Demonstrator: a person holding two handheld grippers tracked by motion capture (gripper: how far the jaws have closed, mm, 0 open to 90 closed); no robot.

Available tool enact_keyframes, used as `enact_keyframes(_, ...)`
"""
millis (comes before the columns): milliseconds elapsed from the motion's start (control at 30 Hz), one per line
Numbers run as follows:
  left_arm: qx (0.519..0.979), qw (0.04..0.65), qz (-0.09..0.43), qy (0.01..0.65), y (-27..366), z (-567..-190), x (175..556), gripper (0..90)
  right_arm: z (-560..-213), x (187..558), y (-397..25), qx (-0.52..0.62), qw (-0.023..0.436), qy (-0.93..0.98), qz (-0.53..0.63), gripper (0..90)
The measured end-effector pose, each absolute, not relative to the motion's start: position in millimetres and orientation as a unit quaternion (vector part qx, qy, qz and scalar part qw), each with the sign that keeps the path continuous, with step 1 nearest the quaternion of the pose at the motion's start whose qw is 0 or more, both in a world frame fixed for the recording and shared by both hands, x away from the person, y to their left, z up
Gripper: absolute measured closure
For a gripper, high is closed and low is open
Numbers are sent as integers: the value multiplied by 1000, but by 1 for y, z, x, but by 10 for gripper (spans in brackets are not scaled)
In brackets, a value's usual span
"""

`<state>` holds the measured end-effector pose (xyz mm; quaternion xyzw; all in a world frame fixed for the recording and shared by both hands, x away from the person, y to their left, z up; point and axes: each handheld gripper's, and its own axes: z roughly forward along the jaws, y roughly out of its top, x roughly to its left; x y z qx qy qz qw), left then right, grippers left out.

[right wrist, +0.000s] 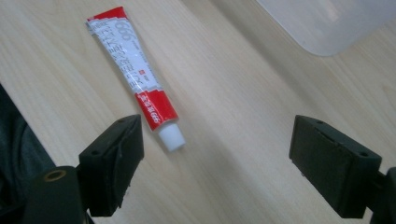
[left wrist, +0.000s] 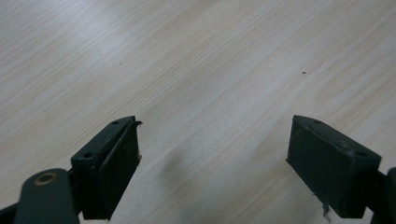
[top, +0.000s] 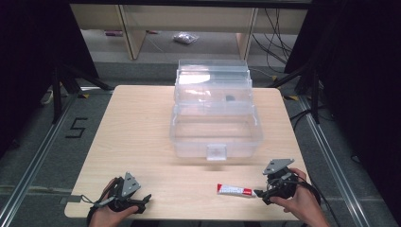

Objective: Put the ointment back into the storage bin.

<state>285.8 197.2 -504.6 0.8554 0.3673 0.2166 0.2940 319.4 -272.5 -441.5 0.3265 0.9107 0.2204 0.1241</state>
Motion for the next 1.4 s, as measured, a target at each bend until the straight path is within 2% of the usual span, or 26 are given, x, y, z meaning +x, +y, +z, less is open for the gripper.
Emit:
enact_keyframes(333, 856, 295, 215, 365, 197, -505, 286, 163, -438, 327, -240, 257, 94, 945, 178, 255)
enact_keyframes(467, 857, 292, 216, 366, 197, -505, 286, 163, -442, 332, -228, 234, 81, 956, 158, 318)
enact_keyframes(700, 856, 294, 217, 366, 197, -505, 286, 163, -449, 344, -213, 194, 68, 971, 125, 345)
enact_keyframes(967, 855, 294, 218, 368, 197, -505, 286, 162, -455, 347, -199, 188, 38, 977, 95, 393)
enact_keyframes(1400, 855, 293, 219, 367, 197, -505, 286, 162, -462, 356, -185, 161, 27, 985, 57, 497)
